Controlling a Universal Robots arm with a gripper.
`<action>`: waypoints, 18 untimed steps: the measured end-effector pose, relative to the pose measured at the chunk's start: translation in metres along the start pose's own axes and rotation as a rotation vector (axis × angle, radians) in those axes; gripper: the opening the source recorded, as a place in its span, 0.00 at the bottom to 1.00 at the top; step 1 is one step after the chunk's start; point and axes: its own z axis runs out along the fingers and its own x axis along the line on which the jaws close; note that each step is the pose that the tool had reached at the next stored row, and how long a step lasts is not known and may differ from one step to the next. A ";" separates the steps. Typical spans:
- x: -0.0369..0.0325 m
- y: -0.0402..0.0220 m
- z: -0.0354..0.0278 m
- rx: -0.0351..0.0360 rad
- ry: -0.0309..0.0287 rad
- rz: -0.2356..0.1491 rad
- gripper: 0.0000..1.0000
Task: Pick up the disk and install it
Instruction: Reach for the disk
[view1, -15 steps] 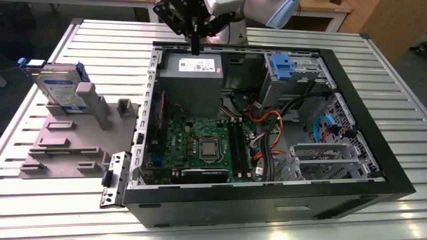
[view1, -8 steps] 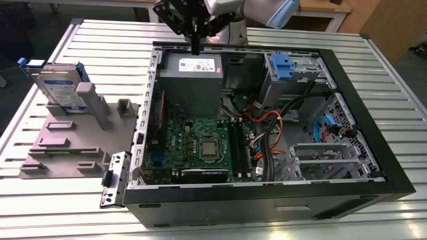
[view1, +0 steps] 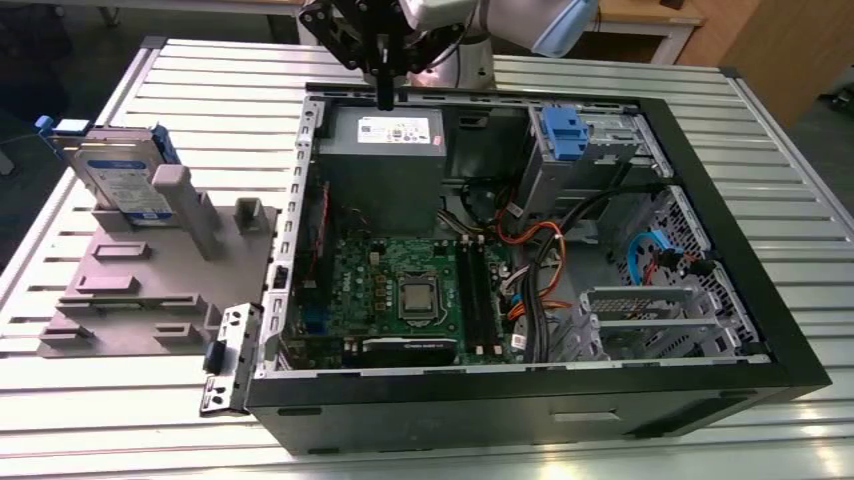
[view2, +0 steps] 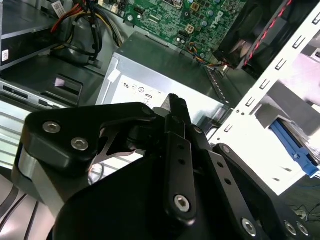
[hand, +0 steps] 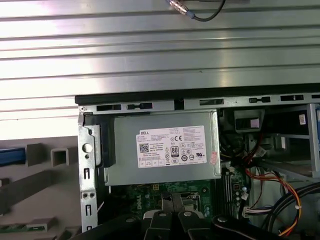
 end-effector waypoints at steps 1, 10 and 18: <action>0.0020 -0.0001 0.0001 -0.0001 0.0000 0.000 0.11; 0.0158 -0.0012 0.0002 -0.0001 -0.0001 0.000 0.11; 0.0169 -0.0013 0.0002 -0.0001 0.0000 0.000 0.11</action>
